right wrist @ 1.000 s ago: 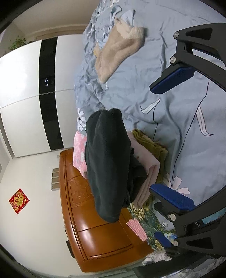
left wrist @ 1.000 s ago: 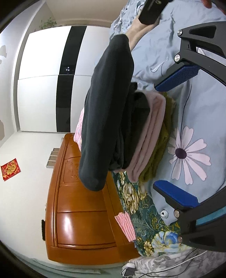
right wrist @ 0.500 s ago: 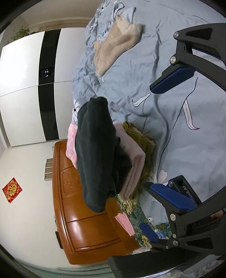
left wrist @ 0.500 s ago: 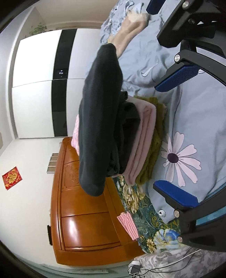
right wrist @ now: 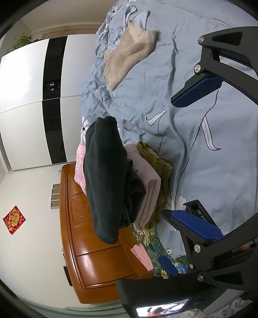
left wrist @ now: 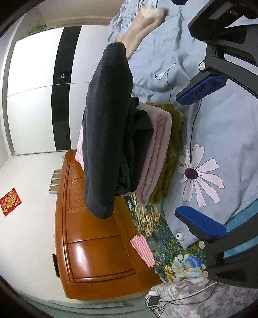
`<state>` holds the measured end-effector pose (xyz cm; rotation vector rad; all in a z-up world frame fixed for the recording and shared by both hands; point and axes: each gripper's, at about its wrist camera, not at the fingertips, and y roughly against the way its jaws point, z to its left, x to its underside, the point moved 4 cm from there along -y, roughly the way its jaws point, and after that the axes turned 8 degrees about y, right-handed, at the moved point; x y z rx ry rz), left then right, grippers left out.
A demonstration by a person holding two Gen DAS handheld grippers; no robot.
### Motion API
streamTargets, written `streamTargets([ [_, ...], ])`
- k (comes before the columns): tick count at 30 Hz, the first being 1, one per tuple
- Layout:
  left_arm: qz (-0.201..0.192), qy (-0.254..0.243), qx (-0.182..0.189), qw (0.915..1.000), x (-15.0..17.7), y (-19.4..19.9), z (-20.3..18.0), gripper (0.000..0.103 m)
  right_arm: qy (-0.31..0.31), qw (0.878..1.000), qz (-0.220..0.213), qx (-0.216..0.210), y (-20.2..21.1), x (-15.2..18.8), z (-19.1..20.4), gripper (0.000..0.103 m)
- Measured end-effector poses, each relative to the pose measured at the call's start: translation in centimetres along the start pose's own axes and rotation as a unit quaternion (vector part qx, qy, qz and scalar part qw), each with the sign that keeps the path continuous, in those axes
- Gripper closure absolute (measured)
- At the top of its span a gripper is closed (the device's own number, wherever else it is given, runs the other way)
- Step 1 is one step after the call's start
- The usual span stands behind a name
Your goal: Fold clothes
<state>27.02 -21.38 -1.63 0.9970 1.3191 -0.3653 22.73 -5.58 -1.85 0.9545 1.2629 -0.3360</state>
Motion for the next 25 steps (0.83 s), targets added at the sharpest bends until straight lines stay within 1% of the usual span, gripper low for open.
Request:
streamTargets([
  [12,-0.004,0.0,-0.001,1.0,-0.3,0.7,0.4,0.0,-0.002,1.0,-0.009,-0.002,0.7,-0.2,0.5,0.0],
  [25,0.001,0.004,-0.012,0.9999,-0.4,1.0,1.7,0.0,0.001,1.0,-0.009,-0.007,0.7,-0.3,1.7,0.0],
])
